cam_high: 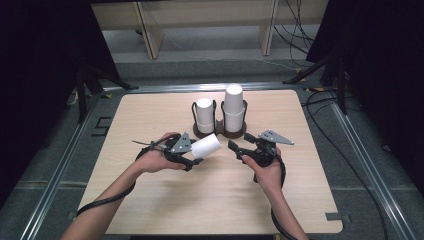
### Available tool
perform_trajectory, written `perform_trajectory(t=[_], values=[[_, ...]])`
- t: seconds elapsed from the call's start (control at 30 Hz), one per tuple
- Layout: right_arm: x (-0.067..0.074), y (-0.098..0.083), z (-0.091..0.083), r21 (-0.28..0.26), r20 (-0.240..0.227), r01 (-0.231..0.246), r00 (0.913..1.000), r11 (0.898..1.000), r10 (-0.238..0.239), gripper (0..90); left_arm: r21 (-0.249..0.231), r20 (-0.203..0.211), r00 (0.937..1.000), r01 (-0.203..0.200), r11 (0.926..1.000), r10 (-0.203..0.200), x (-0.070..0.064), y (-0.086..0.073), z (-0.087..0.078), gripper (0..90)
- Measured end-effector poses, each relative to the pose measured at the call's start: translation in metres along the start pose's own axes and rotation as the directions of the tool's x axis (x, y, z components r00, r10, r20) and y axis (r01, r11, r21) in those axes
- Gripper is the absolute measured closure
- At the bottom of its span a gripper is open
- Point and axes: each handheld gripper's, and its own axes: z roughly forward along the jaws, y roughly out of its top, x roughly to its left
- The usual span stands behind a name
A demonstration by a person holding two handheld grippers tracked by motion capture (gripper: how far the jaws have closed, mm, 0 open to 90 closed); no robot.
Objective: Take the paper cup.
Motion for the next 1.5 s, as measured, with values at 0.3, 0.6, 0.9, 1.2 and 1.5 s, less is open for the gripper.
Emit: perform_trajectory(t=[0.3,0.6,0.9,1.2,1.5], values=[[0.004,0.0,0.002,0.044,-0.011,0.037,0.9993,0.998,-0.037,21.4,0.102,0.078,0.9938,-0.087,0.991,0.079,0.007,0.003,-0.003,29.5],[0.009,-0.002,0.006,0.094,-0.008,0.113,0.9935,0.989,-0.113,21.7,0.15,0.112,0.9823,-0.166,0.9747,0.15,0.01,0.011,-0.005,29.9],[0.009,-0.003,0.01,0.137,-0.035,0.163,0.9866,0.977,-0.16,21.8,0.226,0.175,0.9604,-0.254,0.9406,0.217,0.015,0.017,-0.005,30.1],[0.009,-0.005,0.013,0.154,-0.046,0.176,0.9842,0.972,-0.171,21.8,0.255,0.239,0.9335,-0.326,0.9103,0.267,0.015,0.021,-0.006,30.8],[0.015,-0.005,0.019,0.173,-0.08,0.262,0.9646,0.949,-0.251,25.0,0.265,0.277,0.9149,-0.366,0.892,0.293,0.012,0.024,-0.006,30.9]])
